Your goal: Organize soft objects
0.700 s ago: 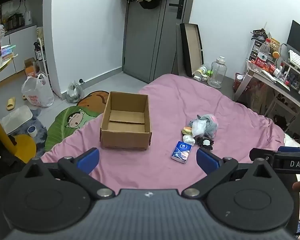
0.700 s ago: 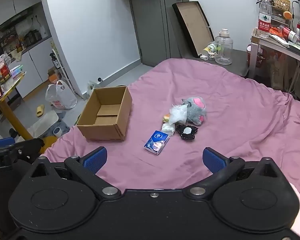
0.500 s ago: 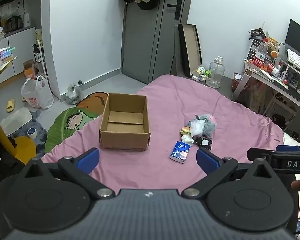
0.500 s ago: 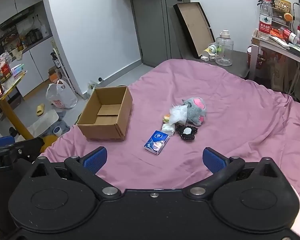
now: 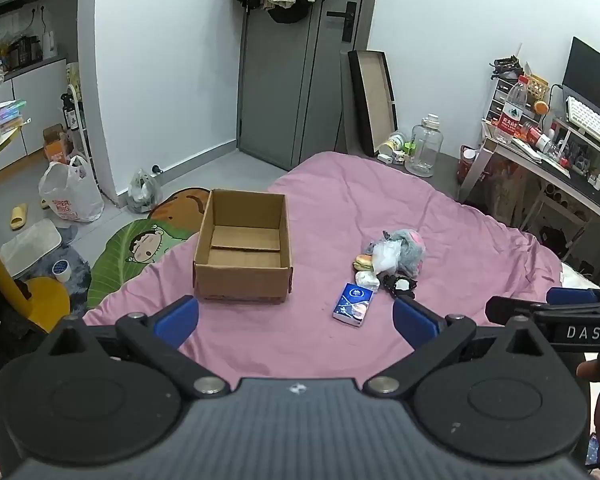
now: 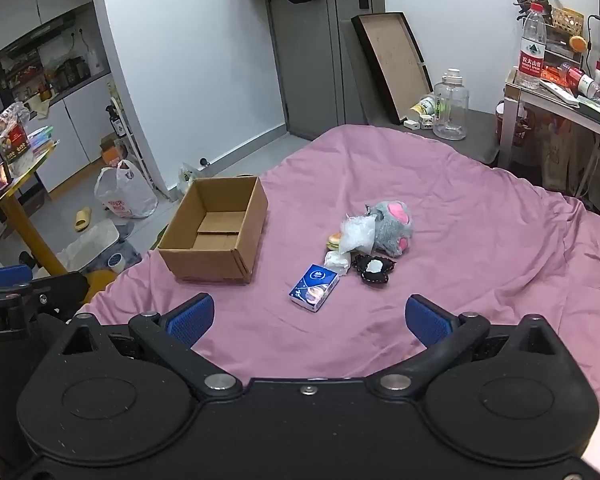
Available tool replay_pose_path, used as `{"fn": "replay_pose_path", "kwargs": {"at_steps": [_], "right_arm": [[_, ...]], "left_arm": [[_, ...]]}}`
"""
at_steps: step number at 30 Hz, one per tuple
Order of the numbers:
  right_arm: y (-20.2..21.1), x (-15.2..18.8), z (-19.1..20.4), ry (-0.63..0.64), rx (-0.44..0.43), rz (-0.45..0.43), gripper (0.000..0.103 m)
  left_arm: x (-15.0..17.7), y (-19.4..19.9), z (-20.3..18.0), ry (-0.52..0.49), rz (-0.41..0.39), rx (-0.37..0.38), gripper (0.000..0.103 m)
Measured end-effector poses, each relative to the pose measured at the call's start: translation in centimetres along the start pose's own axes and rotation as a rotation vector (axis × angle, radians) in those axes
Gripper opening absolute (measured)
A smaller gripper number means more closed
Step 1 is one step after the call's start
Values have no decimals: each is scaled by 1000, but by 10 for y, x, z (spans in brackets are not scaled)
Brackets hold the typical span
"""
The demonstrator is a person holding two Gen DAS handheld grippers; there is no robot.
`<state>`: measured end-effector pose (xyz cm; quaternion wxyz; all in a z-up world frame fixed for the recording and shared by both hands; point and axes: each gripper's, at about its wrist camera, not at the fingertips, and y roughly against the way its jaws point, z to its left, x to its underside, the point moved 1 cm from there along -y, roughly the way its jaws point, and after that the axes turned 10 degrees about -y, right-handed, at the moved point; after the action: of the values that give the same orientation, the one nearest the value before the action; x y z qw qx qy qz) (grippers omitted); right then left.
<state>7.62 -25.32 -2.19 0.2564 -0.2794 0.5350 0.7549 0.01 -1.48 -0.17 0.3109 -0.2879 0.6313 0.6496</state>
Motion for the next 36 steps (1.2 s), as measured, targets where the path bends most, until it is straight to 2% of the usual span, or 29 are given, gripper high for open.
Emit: {"fn": "replay_pose_path", "kwargs": {"at_steps": [36], "right_arm": [[3, 3, 4, 20, 4, -2, 103]], "left_arm": [[2, 3, 2, 2, -6, -2, 103]]}}
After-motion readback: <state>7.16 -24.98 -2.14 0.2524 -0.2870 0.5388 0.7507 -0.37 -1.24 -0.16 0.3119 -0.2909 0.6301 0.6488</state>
